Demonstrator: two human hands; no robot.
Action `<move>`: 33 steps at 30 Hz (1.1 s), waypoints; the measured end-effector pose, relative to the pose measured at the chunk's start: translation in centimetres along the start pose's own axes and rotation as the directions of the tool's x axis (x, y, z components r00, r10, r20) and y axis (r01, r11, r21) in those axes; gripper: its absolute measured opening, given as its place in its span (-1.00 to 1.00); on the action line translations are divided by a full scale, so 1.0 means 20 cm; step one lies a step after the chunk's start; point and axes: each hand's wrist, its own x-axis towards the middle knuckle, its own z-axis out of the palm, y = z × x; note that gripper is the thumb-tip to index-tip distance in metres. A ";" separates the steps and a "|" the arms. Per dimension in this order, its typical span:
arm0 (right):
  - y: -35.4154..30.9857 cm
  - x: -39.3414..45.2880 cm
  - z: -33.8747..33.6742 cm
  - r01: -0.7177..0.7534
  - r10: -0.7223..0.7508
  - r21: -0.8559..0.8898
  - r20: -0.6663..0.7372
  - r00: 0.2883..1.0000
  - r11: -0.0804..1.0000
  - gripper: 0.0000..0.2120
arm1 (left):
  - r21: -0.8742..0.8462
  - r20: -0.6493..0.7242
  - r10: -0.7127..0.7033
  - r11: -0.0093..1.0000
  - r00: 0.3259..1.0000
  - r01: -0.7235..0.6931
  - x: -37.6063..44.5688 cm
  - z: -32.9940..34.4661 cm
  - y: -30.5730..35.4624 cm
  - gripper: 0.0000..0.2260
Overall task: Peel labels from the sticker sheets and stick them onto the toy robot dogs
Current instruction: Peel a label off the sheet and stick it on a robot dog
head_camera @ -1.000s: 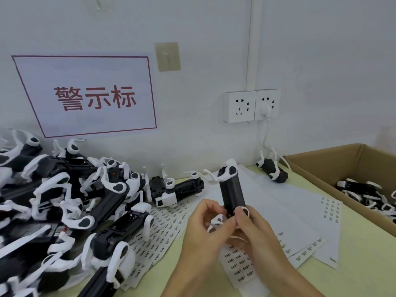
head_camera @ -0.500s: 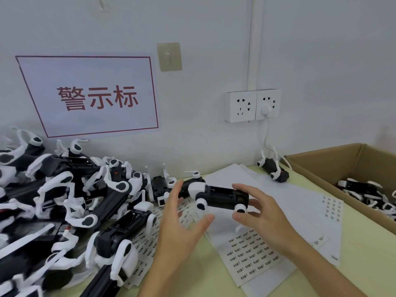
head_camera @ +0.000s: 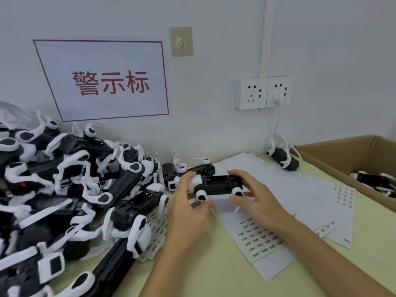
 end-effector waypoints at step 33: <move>0.03 -0.25 -0.56 -0.583 0.453 -0.514 -0.367 0.813 0.629 -0.56 | 0.425 0.548 0.154 0.795 0.822 -0.432 -0.20 0.53 0.21 -0.43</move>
